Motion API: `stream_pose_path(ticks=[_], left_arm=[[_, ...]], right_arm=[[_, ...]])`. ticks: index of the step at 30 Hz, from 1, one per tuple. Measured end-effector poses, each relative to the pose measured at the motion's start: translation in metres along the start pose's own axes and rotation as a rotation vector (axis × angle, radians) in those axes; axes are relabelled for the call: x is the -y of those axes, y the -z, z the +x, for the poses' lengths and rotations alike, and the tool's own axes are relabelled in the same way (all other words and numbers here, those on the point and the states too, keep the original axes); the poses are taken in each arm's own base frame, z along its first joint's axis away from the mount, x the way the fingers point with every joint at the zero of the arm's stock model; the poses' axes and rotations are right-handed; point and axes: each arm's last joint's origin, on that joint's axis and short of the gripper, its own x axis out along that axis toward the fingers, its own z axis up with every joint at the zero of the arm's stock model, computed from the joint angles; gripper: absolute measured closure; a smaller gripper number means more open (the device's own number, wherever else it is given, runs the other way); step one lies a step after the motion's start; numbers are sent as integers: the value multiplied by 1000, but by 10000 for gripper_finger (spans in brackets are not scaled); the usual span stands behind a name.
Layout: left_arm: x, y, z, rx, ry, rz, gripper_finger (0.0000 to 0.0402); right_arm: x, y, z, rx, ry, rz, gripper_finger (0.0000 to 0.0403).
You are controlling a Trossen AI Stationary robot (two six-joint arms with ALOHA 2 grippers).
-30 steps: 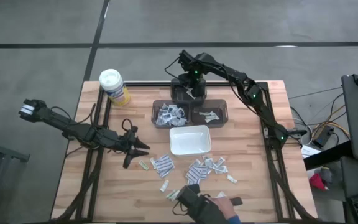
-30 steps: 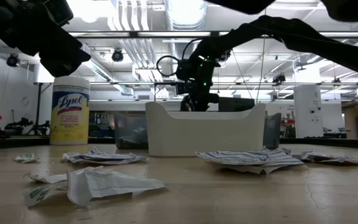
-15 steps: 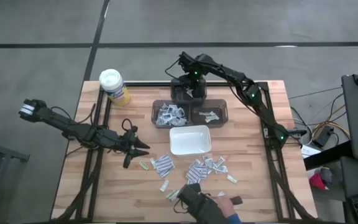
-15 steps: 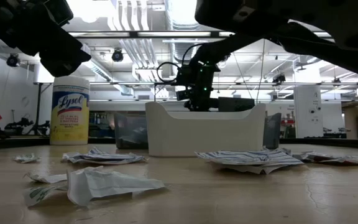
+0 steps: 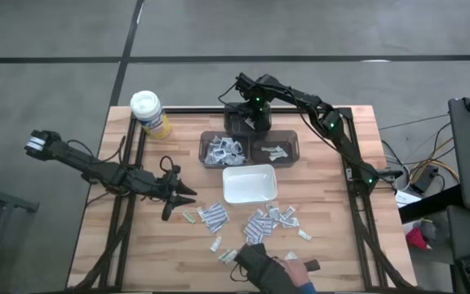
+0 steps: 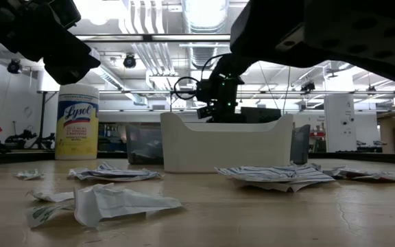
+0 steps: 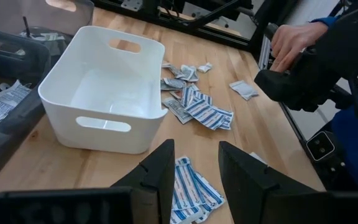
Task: Pick & Place First Aid Supplies
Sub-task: Put the ointment pack into the top black bin
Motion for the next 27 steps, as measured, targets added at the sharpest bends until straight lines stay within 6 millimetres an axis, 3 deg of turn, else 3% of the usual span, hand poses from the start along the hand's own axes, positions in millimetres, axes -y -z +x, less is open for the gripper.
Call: stream_pose_path(ticks=[7, 12, 20, 27], left_arm=[[0, 0, 0, -1, 0, 0, 284], [0, 0, 0, 0, 0, 0, 284], [0, 0, 0, 0, 0, 1, 284], [0, 0, 0, -7, 10, 27, 284]], right_arm=[[0, -1, -2, 6, 7, 4, 357], [3, -4, -19, 31, 56, -2, 323], [-5, -8, -81, 117, 152, 43, 291], [-52, -7, -150, 132, 106, 198, 290]])
